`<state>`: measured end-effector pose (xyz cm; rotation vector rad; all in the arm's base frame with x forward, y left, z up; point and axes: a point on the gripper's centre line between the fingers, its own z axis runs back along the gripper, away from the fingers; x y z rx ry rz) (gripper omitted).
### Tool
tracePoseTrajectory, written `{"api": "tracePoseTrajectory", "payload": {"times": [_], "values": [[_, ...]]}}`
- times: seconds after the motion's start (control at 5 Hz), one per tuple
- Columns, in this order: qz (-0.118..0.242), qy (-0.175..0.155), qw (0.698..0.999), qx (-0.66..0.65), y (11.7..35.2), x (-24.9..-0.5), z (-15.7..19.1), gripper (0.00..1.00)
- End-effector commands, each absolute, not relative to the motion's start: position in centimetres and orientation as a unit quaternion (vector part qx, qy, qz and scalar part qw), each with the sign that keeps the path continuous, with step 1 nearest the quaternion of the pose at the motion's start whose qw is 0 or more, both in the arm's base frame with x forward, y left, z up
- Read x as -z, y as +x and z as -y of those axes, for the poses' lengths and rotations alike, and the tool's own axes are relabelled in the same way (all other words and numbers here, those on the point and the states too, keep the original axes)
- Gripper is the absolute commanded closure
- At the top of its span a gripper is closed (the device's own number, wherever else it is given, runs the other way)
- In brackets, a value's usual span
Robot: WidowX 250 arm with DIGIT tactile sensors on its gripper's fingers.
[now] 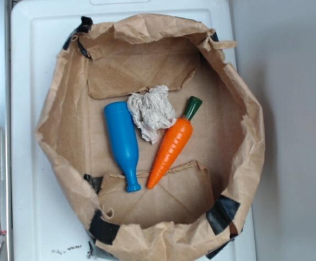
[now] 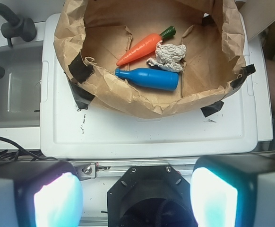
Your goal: Grab the white paper.
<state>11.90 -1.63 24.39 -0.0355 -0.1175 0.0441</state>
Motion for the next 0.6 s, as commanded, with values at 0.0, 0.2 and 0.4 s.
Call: {"api": "tracePoseTrajectory", "payload": {"times": [0.0, 0.2, 0.4], "values": [[0.059, -0.018, 0.998, -0.022, 11.9, -24.4, 1.6, 0.0], [0.065, -0.014, 0.998, -0.017, 15.9, -21.9, 0.7, 0.0], [0.067, -0.005, 0.998, -0.018, 20.2, -19.3, -1.0, 0.0]]}}
